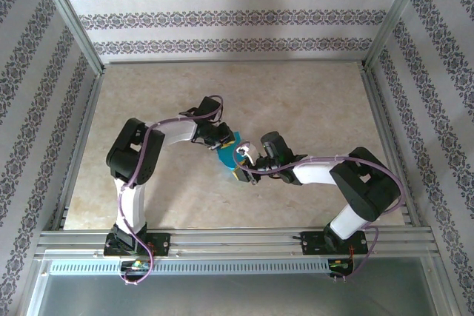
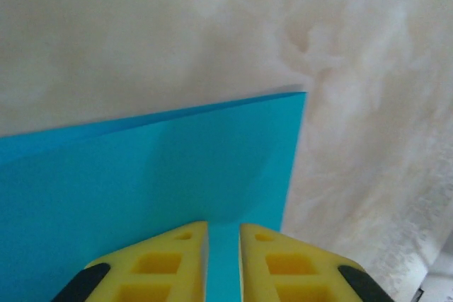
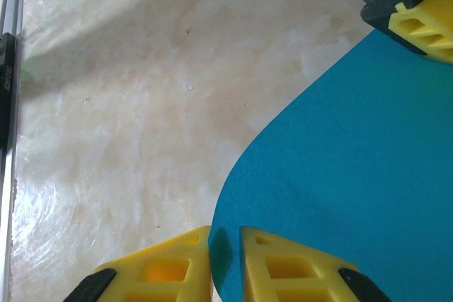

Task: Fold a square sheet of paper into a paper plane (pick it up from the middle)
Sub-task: Third fold the triangle at the center of the table.

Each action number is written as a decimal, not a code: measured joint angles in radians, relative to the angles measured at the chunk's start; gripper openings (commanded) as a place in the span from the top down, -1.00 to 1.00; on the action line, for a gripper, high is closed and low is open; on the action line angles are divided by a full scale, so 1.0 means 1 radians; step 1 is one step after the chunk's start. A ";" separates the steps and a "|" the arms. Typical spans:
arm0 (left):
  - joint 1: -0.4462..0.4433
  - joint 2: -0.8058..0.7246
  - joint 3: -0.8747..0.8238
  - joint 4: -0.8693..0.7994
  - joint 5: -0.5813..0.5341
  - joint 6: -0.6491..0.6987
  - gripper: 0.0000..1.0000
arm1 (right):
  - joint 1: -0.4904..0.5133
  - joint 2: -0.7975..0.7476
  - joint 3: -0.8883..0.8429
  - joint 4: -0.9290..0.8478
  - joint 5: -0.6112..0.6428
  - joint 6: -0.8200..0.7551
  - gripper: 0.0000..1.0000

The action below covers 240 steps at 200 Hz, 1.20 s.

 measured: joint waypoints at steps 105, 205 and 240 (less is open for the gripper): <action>-0.002 0.046 0.072 -0.076 0.005 0.056 0.74 | -0.006 0.051 0.092 -0.117 0.215 0.049 0.61; -0.002 0.056 0.080 -0.081 0.020 0.071 0.77 | -0.013 0.083 0.126 -0.171 0.318 0.077 0.61; -0.002 0.056 0.080 -0.080 0.023 0.071 0.78 | -0.013 0.087 0.134 -0.179 0.337 0.079 0.61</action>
